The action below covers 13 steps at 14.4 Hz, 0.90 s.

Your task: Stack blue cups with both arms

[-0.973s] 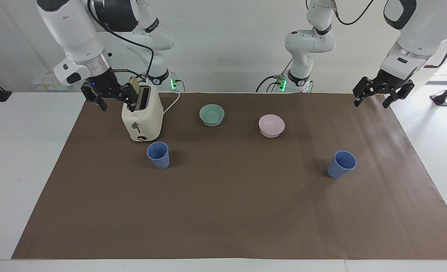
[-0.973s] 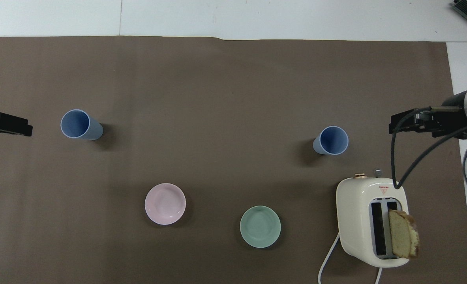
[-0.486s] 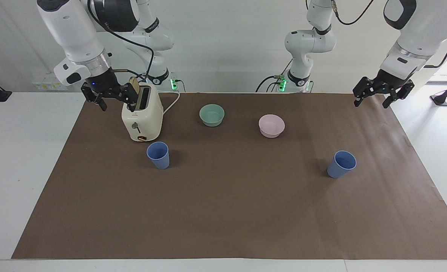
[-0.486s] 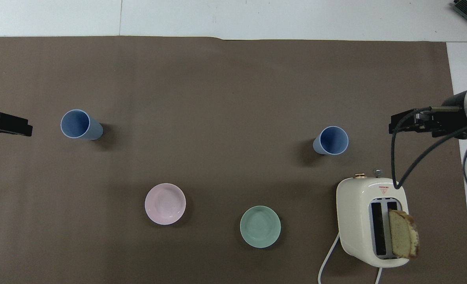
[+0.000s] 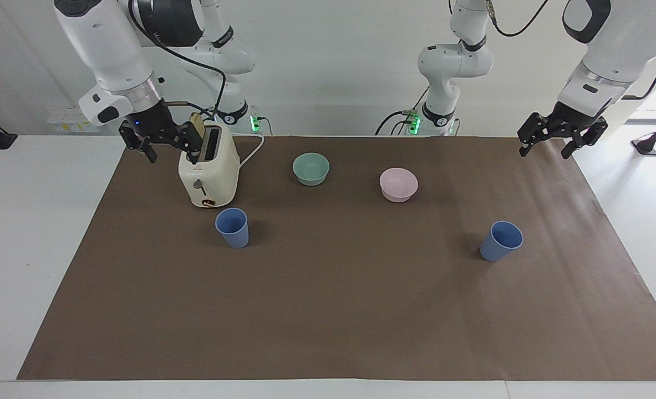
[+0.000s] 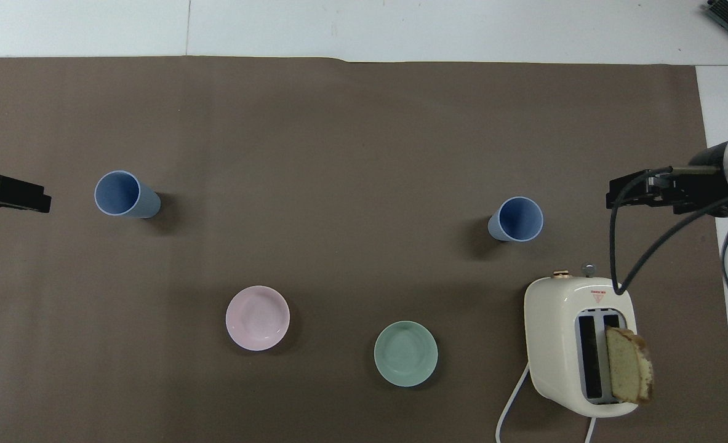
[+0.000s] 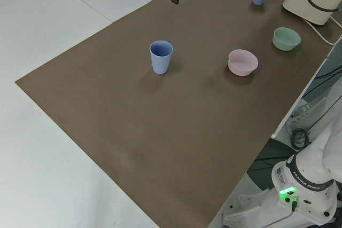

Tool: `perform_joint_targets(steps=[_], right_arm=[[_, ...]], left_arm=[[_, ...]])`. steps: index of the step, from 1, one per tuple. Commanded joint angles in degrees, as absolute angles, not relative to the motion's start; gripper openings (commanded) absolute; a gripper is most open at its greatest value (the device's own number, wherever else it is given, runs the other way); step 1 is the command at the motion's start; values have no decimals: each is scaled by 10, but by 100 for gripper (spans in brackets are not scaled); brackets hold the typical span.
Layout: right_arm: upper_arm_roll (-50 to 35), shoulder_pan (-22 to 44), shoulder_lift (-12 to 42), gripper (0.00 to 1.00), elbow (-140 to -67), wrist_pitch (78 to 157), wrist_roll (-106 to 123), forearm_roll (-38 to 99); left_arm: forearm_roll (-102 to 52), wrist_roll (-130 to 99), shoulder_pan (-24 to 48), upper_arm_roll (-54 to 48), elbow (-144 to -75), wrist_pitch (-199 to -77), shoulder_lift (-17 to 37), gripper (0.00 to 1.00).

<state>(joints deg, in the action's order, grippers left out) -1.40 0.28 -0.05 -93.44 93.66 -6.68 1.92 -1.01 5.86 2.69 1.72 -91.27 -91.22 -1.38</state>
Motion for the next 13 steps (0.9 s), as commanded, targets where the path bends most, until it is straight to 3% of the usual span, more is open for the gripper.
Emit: perform_joint_targets(steps=[1, 13], right_arm=[[-18, -4, -6, 100, -939, 932, -70, 26], [-18, -4, -6, 100, -939, 932, -70, 26]], left_arm=[[-1, 55, 29, 23, -911, -902, -19, 100], [-1, 62, 27, 24, -915, -906, -21, 100]])
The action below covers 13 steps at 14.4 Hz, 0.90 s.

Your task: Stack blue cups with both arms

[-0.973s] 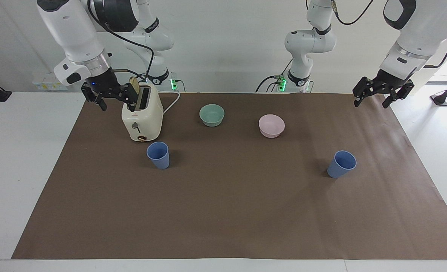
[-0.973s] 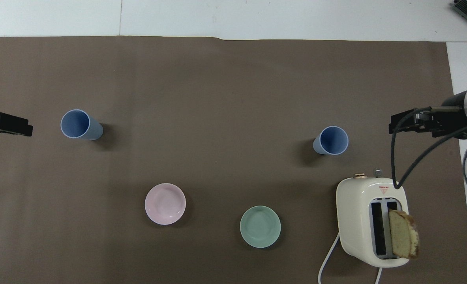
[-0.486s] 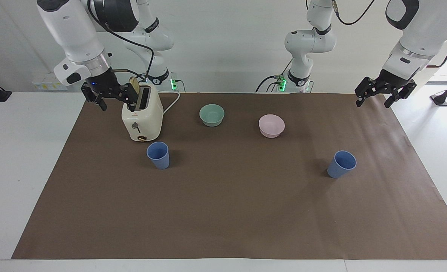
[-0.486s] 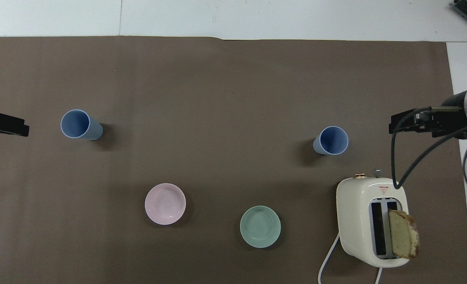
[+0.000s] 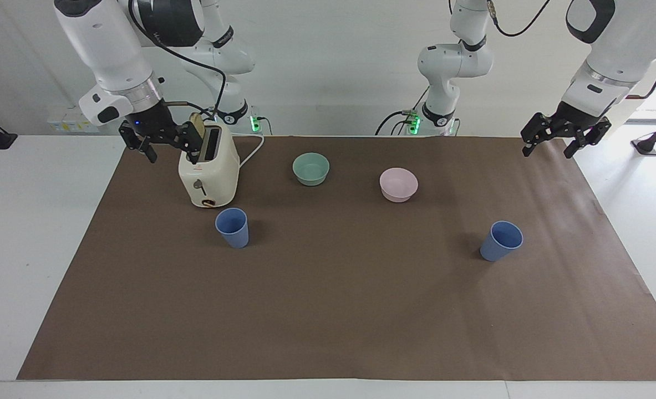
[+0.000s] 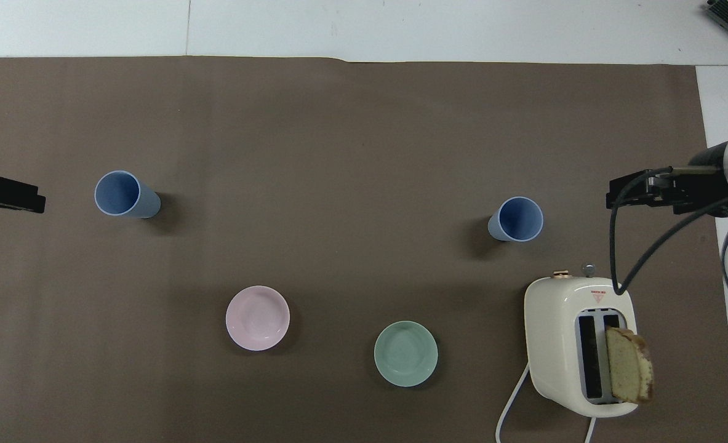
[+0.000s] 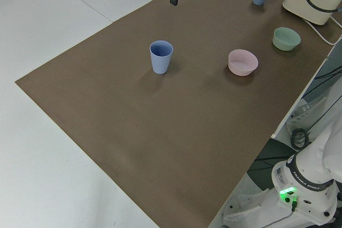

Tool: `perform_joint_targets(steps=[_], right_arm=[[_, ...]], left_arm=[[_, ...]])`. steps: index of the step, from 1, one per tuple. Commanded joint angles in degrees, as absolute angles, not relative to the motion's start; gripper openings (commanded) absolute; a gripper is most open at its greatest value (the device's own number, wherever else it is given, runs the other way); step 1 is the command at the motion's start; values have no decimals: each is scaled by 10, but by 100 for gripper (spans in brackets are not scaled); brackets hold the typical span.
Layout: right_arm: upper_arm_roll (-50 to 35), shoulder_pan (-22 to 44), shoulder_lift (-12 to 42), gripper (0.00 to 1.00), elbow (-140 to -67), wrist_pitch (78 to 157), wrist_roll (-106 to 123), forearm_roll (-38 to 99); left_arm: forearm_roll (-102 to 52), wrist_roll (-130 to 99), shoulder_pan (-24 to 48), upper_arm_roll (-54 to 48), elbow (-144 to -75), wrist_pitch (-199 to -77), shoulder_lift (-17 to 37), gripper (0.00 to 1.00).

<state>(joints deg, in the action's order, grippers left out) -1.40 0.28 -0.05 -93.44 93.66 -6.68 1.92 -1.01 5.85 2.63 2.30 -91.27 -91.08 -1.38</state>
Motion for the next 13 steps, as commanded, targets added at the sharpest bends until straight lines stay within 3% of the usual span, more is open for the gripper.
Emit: perform_joint_targets(steps=[1, 9, 13], right_arm=[[-18, -4, -6, 100, -939, 932, -70, 26], [-18, -4, -6, 100, -939, 931, -70, 26], [-18, -4, -6, 100, -939, 932, -70, 26]], left_arm=[[-1, 62, 27, 24, -916, -911, -21, 100], [-8, 82, 27, 23, -939, -942, -21, 100], [-18, 115, 27, 24, -987, -1002, -33, 100]])
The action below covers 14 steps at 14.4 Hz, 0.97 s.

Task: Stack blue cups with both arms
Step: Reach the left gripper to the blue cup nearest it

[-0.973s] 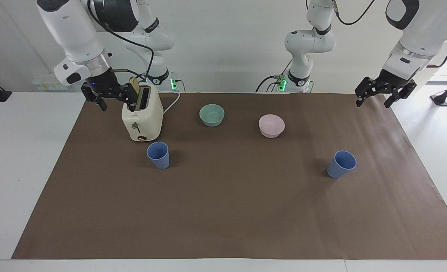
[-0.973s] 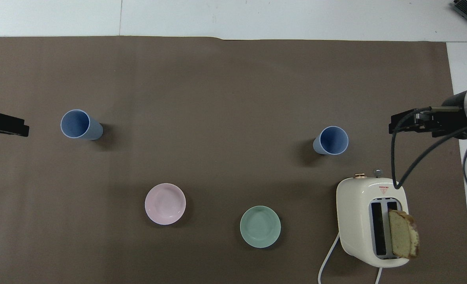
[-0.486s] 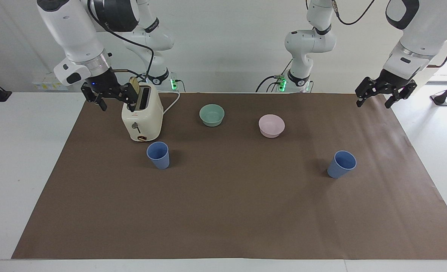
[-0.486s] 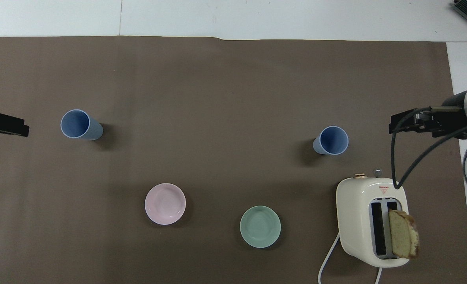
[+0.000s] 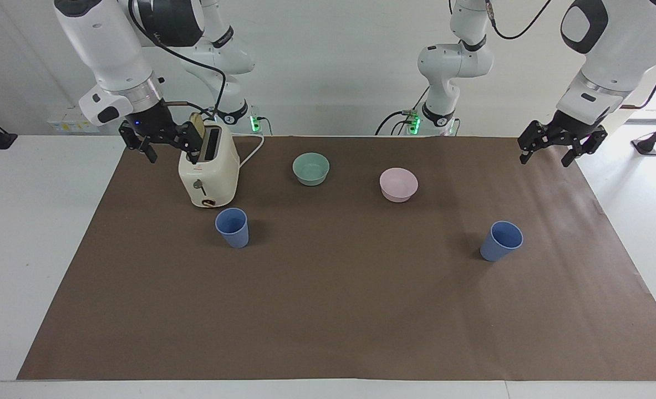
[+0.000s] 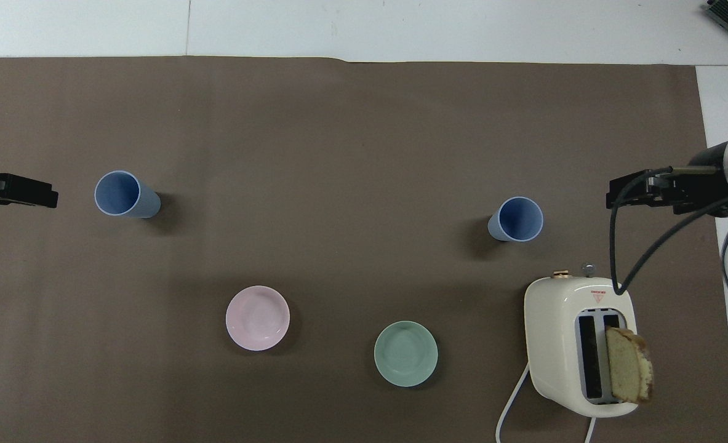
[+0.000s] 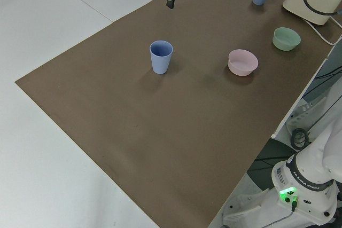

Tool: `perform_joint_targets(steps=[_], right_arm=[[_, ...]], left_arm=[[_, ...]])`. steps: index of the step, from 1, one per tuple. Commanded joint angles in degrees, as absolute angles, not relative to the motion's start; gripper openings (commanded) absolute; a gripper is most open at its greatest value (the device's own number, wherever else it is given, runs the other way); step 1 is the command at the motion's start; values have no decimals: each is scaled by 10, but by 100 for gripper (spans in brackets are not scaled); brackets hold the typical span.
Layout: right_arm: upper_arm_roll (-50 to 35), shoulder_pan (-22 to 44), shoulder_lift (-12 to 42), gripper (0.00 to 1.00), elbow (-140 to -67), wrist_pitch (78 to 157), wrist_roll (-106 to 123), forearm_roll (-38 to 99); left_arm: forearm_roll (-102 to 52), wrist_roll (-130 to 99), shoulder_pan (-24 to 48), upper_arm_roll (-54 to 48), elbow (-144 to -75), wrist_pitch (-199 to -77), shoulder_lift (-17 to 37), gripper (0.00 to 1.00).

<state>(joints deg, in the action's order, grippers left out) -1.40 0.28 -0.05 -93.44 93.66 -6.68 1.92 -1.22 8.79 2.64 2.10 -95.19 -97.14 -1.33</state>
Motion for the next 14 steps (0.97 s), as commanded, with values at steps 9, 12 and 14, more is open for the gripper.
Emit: perform_joint_targets(steps=[9, 12, 14], right_arm=[[-18, -4, -6, 100, -939, 931, -70, 26], [-18, -4, -6, 100, -939, 931, -70, 26], [-18, -4, -6, 100, -939, 931, -70, 26]], left_arm=[[-18, 131, 17, 25, -1088, -1138, -11, 100], [-18, 131, 17, 25, -1093, -1165, 12, 100], [-32, 131, 17, 25, -1097, -1178, 24, 100]])
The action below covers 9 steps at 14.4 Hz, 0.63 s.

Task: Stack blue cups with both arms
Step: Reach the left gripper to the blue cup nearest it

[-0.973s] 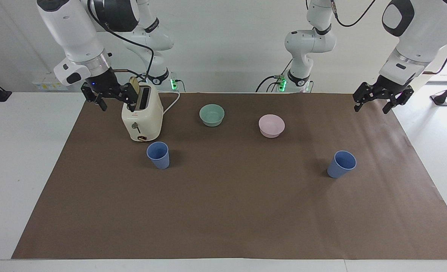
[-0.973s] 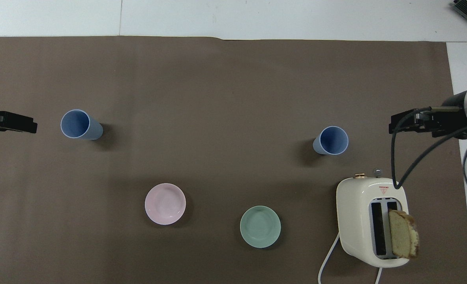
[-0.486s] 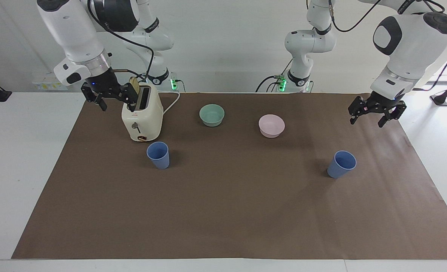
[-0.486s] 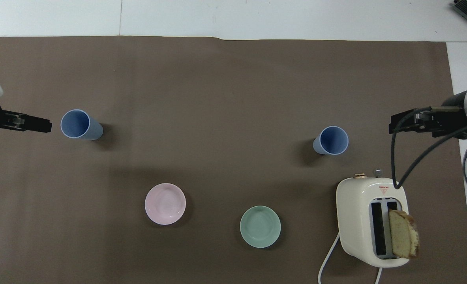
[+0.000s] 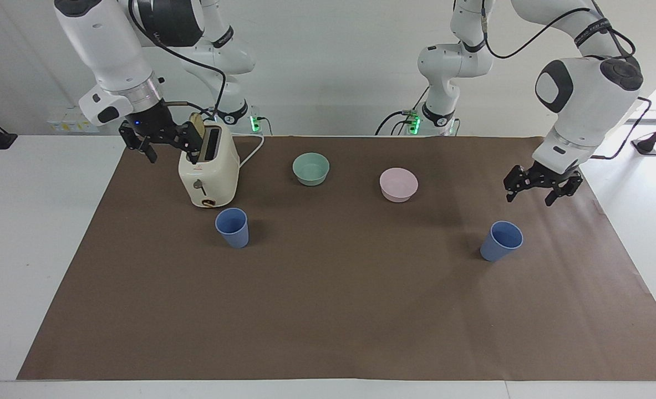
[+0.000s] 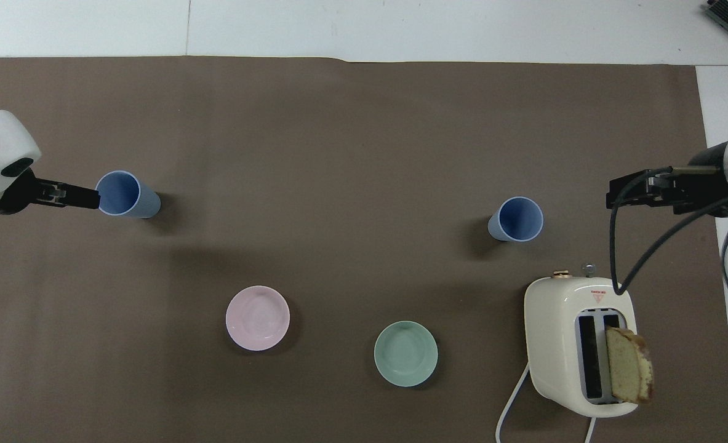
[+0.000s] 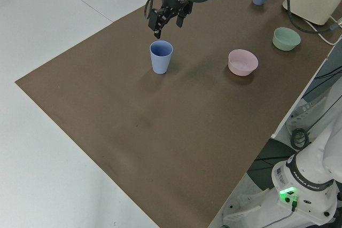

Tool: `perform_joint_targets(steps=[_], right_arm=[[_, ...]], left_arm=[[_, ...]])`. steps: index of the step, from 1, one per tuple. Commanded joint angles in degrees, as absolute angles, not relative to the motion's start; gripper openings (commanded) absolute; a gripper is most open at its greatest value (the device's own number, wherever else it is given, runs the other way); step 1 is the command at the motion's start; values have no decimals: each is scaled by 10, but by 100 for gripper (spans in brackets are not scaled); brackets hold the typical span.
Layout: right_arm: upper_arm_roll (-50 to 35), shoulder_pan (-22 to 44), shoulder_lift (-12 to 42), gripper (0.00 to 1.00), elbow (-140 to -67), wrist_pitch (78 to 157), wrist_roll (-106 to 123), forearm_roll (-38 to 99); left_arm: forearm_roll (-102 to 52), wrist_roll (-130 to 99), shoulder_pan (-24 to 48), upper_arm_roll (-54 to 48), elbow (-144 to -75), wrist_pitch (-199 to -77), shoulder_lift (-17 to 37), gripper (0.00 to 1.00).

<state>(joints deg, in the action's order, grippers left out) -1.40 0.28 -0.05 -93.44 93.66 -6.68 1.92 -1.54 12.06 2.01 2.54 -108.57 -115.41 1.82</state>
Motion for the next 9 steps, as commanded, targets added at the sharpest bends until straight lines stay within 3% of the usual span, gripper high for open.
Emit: perform_joint_targets(steps=[1, 4, 9], right_arm=[[-18, -4, -6, 100, -939, 932, -70, 26], [-18, -4, -6, 100, -939, 932, -70, 26], [-18, -4, -6, 100, -939, 932, -70, 26]], left_arm=[[-41, 131, 17, 25, -1096, -1188, 34, 100], [-44, 131, 19, 25, -1097, -1215, 74, 100], [-44, 147, 6, 25, -1106, -1250, 93, 97]])
